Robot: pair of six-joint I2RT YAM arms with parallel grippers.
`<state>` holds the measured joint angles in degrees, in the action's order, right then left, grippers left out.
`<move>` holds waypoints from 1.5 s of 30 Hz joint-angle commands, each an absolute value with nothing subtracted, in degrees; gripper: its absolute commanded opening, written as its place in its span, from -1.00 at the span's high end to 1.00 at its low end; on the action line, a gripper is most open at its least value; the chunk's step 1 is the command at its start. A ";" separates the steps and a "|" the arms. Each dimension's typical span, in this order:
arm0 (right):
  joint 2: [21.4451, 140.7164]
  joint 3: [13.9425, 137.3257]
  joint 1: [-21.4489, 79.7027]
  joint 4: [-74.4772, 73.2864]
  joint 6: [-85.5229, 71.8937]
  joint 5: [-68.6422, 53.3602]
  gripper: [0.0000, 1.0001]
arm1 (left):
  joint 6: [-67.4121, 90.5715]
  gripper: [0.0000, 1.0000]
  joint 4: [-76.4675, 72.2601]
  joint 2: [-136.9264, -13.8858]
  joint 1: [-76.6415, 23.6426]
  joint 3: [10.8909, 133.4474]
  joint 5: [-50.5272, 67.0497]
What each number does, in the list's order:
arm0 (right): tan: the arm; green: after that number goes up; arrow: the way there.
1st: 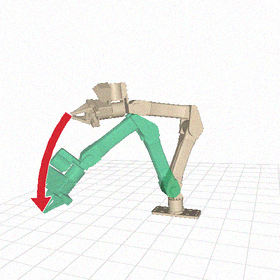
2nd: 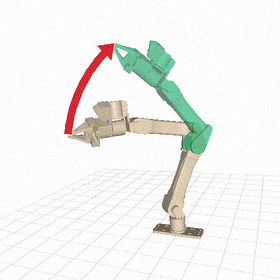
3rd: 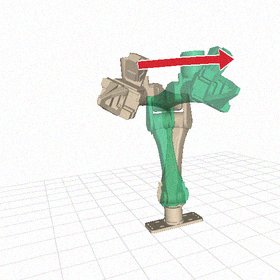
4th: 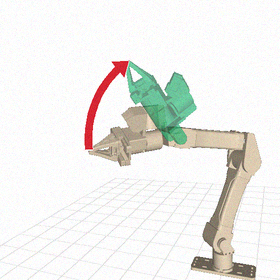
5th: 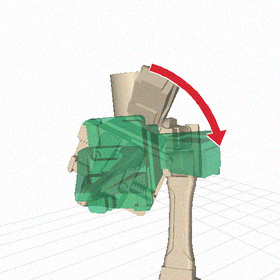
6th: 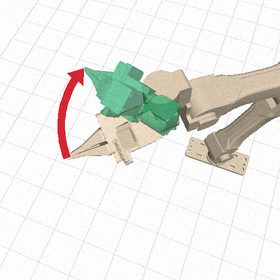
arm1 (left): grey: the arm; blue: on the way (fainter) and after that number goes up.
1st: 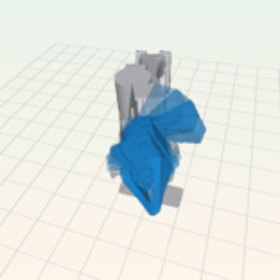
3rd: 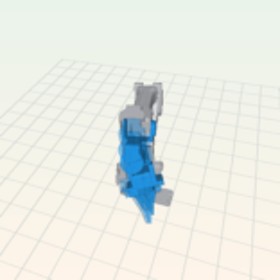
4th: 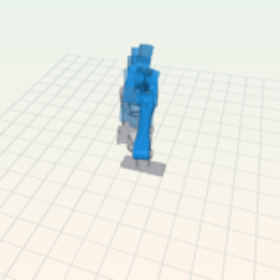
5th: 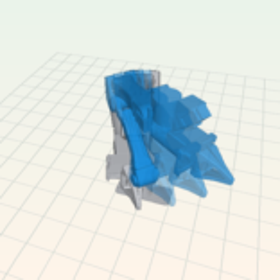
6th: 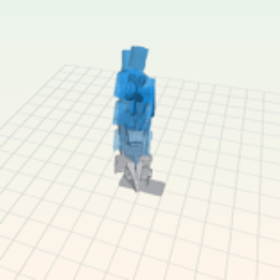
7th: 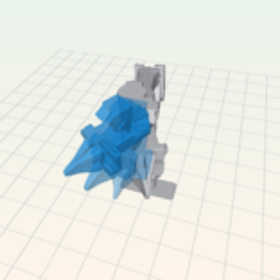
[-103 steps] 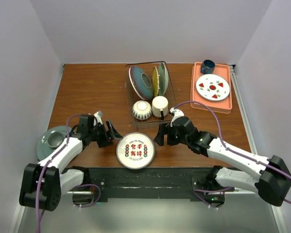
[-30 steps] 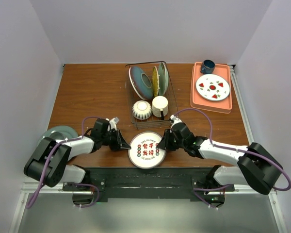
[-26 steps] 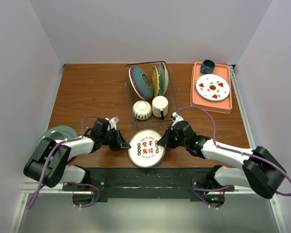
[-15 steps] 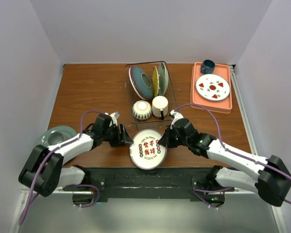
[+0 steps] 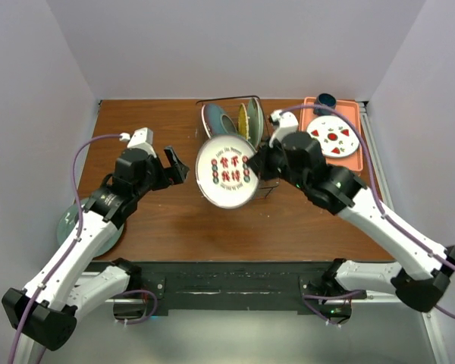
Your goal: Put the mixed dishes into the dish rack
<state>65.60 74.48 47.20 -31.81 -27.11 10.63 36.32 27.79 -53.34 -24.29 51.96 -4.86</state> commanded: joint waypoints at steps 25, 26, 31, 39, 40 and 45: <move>123.75 132.03 53.26 -17.16 5.09 60.71 1.00 | 36.91 -1.00 38.32 -48.60 -23.82 47.29 -8.70; 123.66 131.49 53.17 -16.27 5.79 61.69 1.00 | 36.91 -1.00 38.15 -48.69 -23.82 47.11 -8.61; 124.54 129.20 53.26 -11.18 12.12 66.09 1.00 | 36.91 -1.00 36.83 -49.39 -23.82 45.97 -7.82; 124.19 124.54 53.09 -1.76 22.41 71.63 1.00 | 36.83 -1.00 35.95 -49.83 -23.73 44.56 -7.29; 124.19 124.37 53.00 -1.67 22.67 71.63 1.00 | 36.74 -1.00 35.77 -49.83 -23.73 44.39 -7.29; 124.71 123.84 52.38 -2.11 22.68 71.63 1.00 | 36.65 -1.00 35.33 -50.10 -23.73 43.86 -6.77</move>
<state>127.09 123.44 53.78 -6.52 18.83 66.92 36.42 37.69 -49.93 -24.05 44.75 -7.64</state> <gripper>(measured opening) 0.056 0.997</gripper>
